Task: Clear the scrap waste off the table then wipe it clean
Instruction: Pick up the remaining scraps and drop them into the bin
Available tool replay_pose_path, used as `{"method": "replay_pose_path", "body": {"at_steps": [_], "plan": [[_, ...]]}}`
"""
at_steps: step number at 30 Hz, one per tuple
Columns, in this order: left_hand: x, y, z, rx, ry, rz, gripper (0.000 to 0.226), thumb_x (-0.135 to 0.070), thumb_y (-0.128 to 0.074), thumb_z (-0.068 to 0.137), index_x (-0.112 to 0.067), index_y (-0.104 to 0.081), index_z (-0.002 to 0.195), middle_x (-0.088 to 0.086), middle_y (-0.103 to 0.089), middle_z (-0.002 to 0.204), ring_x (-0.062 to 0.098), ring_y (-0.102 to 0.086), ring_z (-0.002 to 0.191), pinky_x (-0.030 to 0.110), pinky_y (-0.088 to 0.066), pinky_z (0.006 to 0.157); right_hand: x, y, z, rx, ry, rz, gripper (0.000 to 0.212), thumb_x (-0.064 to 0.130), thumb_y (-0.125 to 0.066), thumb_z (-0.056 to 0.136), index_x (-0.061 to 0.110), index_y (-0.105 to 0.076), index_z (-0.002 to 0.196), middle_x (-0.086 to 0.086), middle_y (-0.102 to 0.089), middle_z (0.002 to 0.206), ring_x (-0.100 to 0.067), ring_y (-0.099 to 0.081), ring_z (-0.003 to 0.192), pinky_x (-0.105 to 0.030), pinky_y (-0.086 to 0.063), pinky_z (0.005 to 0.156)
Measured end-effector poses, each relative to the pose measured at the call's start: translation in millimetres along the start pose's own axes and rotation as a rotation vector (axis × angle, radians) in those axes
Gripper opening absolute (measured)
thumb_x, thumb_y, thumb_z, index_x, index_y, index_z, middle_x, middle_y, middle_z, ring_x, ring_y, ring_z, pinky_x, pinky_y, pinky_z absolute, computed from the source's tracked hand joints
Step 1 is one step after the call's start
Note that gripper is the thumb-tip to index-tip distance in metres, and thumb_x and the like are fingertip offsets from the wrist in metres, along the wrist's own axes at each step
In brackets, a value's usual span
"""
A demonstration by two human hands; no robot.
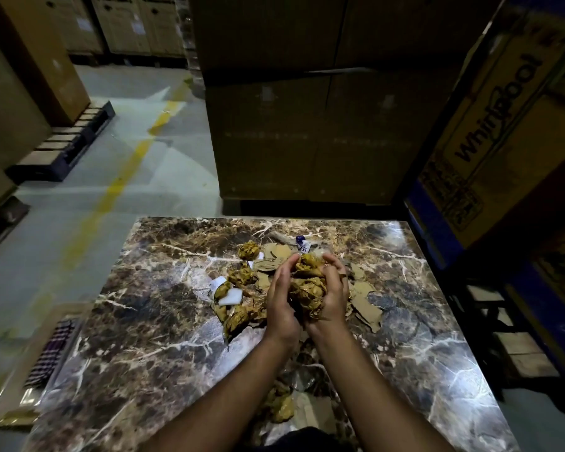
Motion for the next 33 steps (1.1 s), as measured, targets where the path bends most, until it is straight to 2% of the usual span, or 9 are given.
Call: {"method": "replay_pose_path", "body": {"at_steps": [3, 5, 11, 15, 19, 23, 25, 27, 33], "plan": [[-15.8, -9.8, -5.6, -0.008, -0.091, 0.036, 0.032, -0.031, -0.049, 0.105, -0.011, -0.064, 0.125, -0.003, -0.074, 0.112, 0.003, -0.069, 0.104, 0.017, -0.054, 0.08, 2.6, -1.4, -1.8, -0.034, 0.059, -0.008, 0.019, 0.02, -0.069, 0.072, 0.02, -0.071, 0.092, -0.022, -0.068, 0.103, -0.047, -0.065, 0.096, -0.06, -0.056, 0.08], [-22.6, -13.5, -4.2, 0.003, -0.148, 0.054, 0.028, -0.02, -0.043, 0.107, -0.008, -0.061, 0.124, -0.01, -0.076, 0.102, 0.0, -0.07, 0.095, 0.013, -0.052, 0.075, 11.4, -3.2, -3.9, -0.052, 0.126, -0.056, 0.017, 0.022, -0.07, 0.068, 0.024, -0.07, 0.085, -0.02, -0.067, 0.099, -0.041, -0.065, 0.091, -0.054, -0.055, 0.078], [-29.3, -19.1, 3.3, 0.024, -0.189, 0.043, 0.049, -0.037, -0.063, 0.085, -0.014, -0.063, 0.127, 0.0, -0.073, 0.115, 0.015, -0.07, 0.105, 0.022, -0.054, 0.08, 27.1, -18.6, -10.4, 0.127, 0.222, -0.15, 0.014, 0.034, -0.073, 0.072, 0.026, -0.068, 0.084, -0.03, -0.063, 0.108, -0.039, -0.063, 0.096, -0.053, -0.052, 0.085], [-27.9, -16.2, 4.3, -0.002, -0.184, 0.055, 0.053, -0.045, -0.071, 0.079, -0.023, -0.066, 0.126, 0.013, -0.067, 0.129, 0.032, -0.064, 0.119, 0.047, -0.054, 0.098, 29.0, -24.5, -13.5, 0.239, 0.216, -0.197, 0.022, 0.034, -0.073, 0.079, 0.017, -0.065, 0.091, -0.032, -0.059, 0.116, -0.051, -0.058, 0.112, -0.064, -0.047, 0.099], [-21.8, 2.1, -0.8, -0.156, -0.196, 0.026, 0.043, -0.039, -0.071, 0.08, -0.019, -0.068, 0.117, 0.023, -0.066, 0.124, 0.045, -0.06, 0.119, 0.066, -0.044, 0.105, 31.6, -33.0, -21.9, 0.345, 0.186, -0.219, 0.03, 0.035, -0.067, 0.077, 0.008, -0.061, 0.089, -0.004, -0.067, 0.103, -0.022, -0.065, 0.102, -0.039, -0.054, 0.089], [-16.1, 41.0, -19.0, -0.36, -0.213, -0.069, 0.043, -0.035, -0.065, 0.083, -0.012, -0.067, 0.119, 0.022, -0.067, 0.124, 0.041, -0.062, 0.118, 0.061, -0.045, 0.107, -2.4, -50.1, -39.3, 0.537, -0.015, -0.155, 0.024, 0.028, -0.051, 0.088, 0.012, -0.066, 0.079, 0.002, -0.071, 0.105, -0.006, -0.067, 0.105, -0.024, -0.054, 0.086], [-22.4, 63.6, -34.5, -0.465, -0.263, -0.088, 0.036, -0.032, -0.063, 0.086, -0.013, -0.069, 0.116, 0.018, -0.068, 0.123, 0.037, -0.063, 0.118, 0.058, -0.046, 0.107, -22.1, -60.7, -51.0, 0.604, -0.058, -0.212, 0.028, 0.038, -0.053, 0.088, 0.019, -0.069, 0.075, 0.005, -0.072, 0.11, -0.007, -0.065, 0.113, -0.028, -0.051, 0.095], [-31.7, 88.1, -54.1, -0.554, -0.329, -0.16, 0.037, -0.032, -0.066, 0.082, -0.011, -0.067, 0.113, 0.02, -0.069, 0.118, 0.036, -0.065, 0.111, 0.051, -0.052, 0.099, -44.3, -72.5, -70.9, 0.674, -0.102, -0.26, 0.035, 0.046, -0.053, 0.087, 0.013, -0.066, 0.084, -0.002, -0.069, 0.117, -0.018, -0.061, 0.122, -0.041, -0.046, 0.104], [-72.1, 170.1, -136.4, -0.807, -0.531, -0.316, 0.028, -0.019, -0.063, 0.08, -0.008, -0.064, 0.106, 0.014, -0.069, 0.097, 0.028, -0.067, 0.089, 0.037, -0.057, 0.076, -112.5, -115.8, -170.9, 0.961, -0.325, -0.251, 0.034, 0.043, -0.057, 0.086, 0.009, -0.057, 0.09, -0.01, -0.061, 0.1, -0.03, -0.058, 0.101, -0.049, -0.045, 0.093]]}}
Point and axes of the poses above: each hand's wrist, its own z-axis towards the middle knuckle, its own y-axis out of the back of the hand, x = y × z, the point moved 9 cm from there along z, towards the middle knuckle
